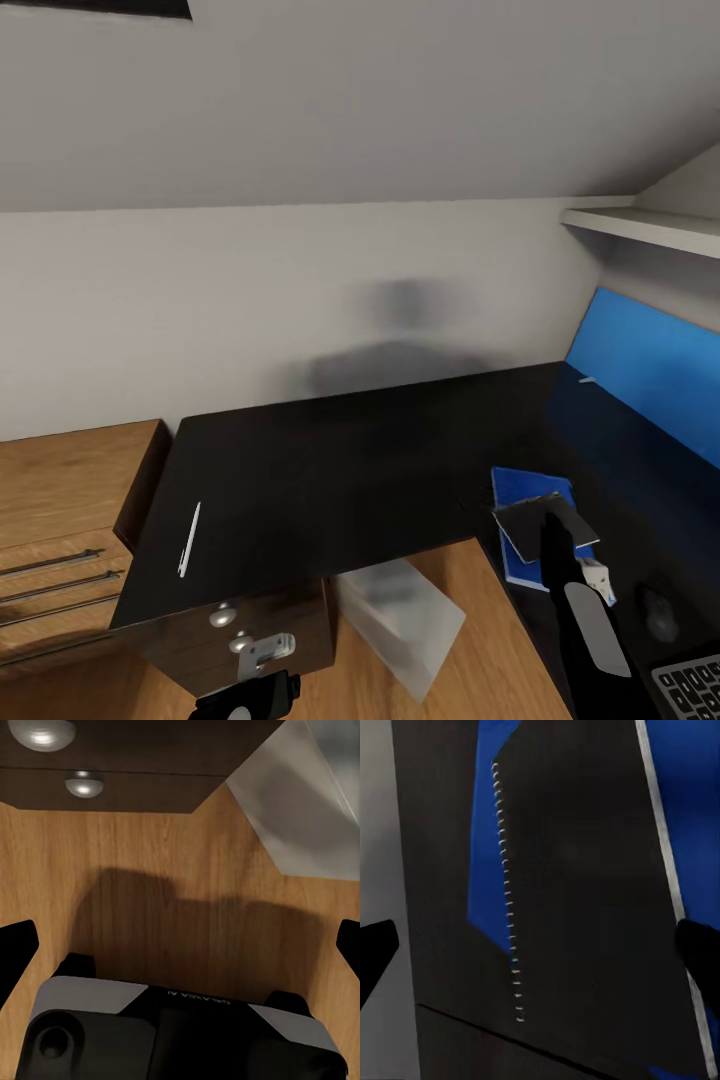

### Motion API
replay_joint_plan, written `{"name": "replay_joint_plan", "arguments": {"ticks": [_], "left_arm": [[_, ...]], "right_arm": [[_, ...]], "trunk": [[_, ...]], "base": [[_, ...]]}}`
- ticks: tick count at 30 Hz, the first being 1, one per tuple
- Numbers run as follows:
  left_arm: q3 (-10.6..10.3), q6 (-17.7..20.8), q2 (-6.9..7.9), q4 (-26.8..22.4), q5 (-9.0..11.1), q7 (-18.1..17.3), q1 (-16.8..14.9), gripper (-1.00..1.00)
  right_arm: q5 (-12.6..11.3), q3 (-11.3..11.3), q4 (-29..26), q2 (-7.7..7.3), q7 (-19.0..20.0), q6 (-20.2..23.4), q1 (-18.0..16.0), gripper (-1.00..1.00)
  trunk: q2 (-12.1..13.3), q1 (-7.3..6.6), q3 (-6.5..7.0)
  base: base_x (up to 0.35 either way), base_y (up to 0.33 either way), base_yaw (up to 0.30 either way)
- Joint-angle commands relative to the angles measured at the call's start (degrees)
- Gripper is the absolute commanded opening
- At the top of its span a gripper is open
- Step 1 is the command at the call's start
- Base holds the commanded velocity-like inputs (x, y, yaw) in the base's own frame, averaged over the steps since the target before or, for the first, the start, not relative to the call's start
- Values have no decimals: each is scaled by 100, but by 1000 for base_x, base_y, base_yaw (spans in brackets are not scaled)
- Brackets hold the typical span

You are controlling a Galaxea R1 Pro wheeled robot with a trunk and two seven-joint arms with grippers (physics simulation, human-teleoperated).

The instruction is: In the bedroom, organize the workspace by keeping the computer under the desk, ensuring the monitor is on the desk, placing the keyboard on the desk next to the monitor, placing the mouse on the desk next to the keyboard, moving the folder from the swivel chair onto the desk next to the mouse, stacking the notebook on top of the folder with the pen on top of the notebook, and positioning the swivel chair next to the desk.

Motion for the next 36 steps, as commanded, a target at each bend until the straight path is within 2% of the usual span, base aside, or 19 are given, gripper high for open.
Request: {"name": "replay_joint_plan", "arguments": {"ticks": [1, 9, 16, 22, 28, 30, 31, 33, 36], "left_arm": [[-19, 1, 7, -9, 57, 60, -5, 100], [-19, -3, 8, -9, 57, 60, -5, 100], [-19, -1, 8, -9, 59, 61, -5, 100], [-24, 1, 8, 95, 60, 57, -5, 100], [-32, 1, 1, 382, 44, 53, -5, 100], [-30, 0, 1, 421, 42, 57, -5, 100], [-26, 1, 0, 437, 41, 57, -5, 100], [-13, -4, 4, 459, 40, 59, -5, 100], [-10, -61, 29, 721, 34, 55, -5, 100]], "right_arm": [[-61, -3, -9, 4, -15, -24, -4, 100], [-61, -3, -9, 0, -7, -23, -4, 100], [-61, -3, -9, -3, -6, -23, -4, 100], [-47, 10, -58, 2, 52, -45, -4, 100], [-18, 90, -210, 18, 149, -50, -4, 100], [28, 190, -287, 16, 253, -39, -4, 100], [99, 296, -323, 13, 322, -37, -4, 100], [545, 666, -360, 6, 409, -34, -4, 100], [1583, 1160, -369, 32, 414, -33, -4, 100]], "trunk": [[-6, 1, -7], [-6, 1, -7], [-6, 1, -7], [-6, 1, -7], [235, -131, 101], [315, -175, 137], [355, -197, 155], [436, -241, 191], [556, -307, 244]], "base": [[0, 0, 0], [-10, -1, 0], [-218, -43, 0], [-58, -11, 0], [-6, -1, 0], [-1, 0, 0], [0, 0, 0], [0, 0, 0], [0, 0, 0]]}}
